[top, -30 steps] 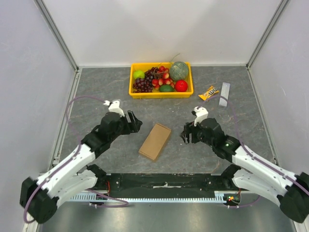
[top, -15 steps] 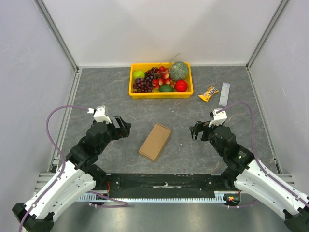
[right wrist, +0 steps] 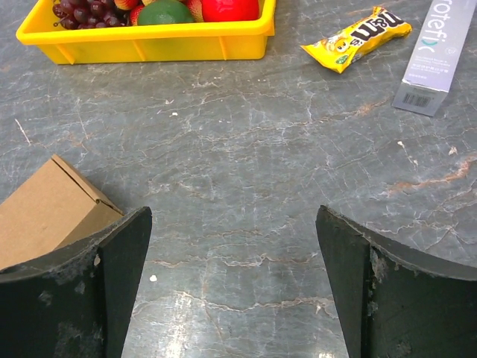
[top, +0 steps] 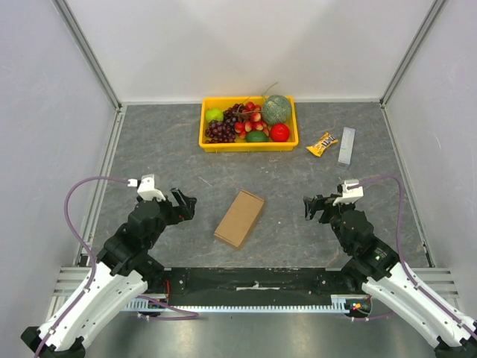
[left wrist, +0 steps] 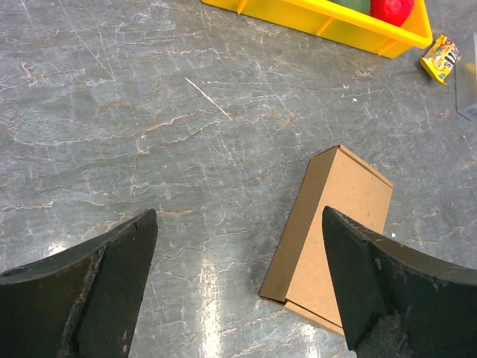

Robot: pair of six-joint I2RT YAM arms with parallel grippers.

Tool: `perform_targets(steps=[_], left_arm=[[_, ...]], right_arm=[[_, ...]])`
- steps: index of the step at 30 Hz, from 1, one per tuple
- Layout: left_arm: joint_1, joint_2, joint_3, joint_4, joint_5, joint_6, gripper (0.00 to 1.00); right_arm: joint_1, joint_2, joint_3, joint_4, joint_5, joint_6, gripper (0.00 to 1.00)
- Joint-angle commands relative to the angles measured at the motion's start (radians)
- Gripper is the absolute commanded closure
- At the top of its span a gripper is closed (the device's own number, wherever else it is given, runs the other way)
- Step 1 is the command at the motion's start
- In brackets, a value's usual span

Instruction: Fold the paper box

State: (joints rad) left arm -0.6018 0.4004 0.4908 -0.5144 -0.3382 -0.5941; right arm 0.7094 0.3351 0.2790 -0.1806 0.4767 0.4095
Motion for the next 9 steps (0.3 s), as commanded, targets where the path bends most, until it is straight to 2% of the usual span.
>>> perform_targets(steps=[1, 9], left_arm=[[0.000, -0.047, -0.015, 0.005, -0.033, -0.029, 0.03], [0.002, -0.052, -0.012, -0.006, -0.050, -0.029, 0.02]], right_arm=[[-0.001, -0.022, -0.014, 0.043, 0.042, 0.012, 0.02], [-0.001, 0.007, -0.004, 0.046, 0.074, 0.017, 0.02]])
